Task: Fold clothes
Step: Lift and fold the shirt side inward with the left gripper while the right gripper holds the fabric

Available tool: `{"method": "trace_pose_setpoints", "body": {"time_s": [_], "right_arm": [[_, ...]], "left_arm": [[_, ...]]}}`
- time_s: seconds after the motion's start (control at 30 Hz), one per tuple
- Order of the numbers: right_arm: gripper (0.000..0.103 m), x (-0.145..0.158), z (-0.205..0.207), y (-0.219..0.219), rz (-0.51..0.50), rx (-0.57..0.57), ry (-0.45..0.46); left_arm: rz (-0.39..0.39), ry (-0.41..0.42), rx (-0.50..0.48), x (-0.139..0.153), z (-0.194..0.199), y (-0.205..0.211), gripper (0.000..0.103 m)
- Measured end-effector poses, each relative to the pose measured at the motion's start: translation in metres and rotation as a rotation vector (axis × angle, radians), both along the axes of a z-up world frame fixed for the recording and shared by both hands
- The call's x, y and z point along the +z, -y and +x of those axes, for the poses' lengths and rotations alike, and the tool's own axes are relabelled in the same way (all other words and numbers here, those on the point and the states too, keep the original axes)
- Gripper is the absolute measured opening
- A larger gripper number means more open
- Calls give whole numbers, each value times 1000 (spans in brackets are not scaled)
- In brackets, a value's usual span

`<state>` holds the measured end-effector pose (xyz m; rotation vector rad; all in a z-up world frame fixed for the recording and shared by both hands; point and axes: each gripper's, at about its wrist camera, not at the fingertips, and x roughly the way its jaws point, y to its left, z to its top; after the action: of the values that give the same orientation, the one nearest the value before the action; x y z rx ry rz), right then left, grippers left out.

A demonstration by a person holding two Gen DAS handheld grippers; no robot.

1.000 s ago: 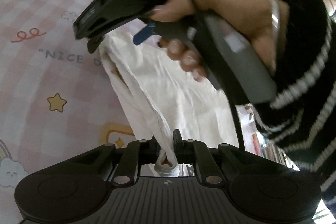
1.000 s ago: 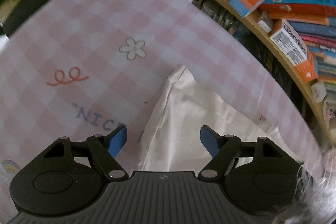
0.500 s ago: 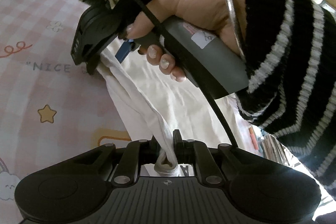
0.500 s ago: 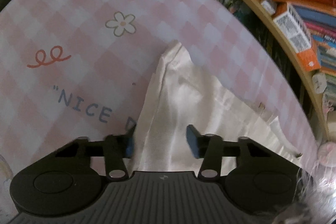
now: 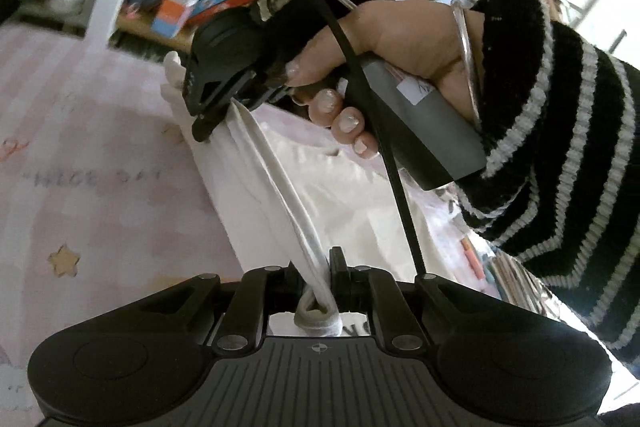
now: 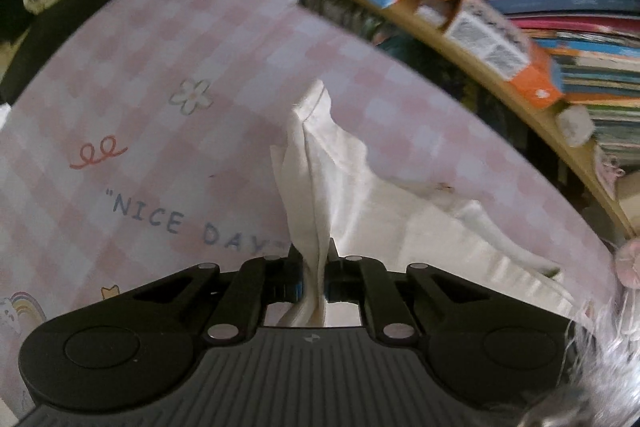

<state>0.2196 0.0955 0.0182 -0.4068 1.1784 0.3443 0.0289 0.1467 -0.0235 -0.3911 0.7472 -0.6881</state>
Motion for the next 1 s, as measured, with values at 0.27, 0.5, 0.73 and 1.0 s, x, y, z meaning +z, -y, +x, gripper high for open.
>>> {"method": "trace_pose_setpoints", "body": {"time_s": [0.27,0.5,0.73,1.0], "right_arm": [[8,35,-7,62,73,-23,76],[8,51,-20,135,162,-20,123],[8,60,-23,212,254,17,151],[8,56,-23,283,363,39,167]], "left_arm": [[14,70,-56,23,-11,51,10],[40,98,-54,37,-16,101,10],[108,96,-24,48,-23,160,10],[173,80,4,57,-25,211,10]]}}
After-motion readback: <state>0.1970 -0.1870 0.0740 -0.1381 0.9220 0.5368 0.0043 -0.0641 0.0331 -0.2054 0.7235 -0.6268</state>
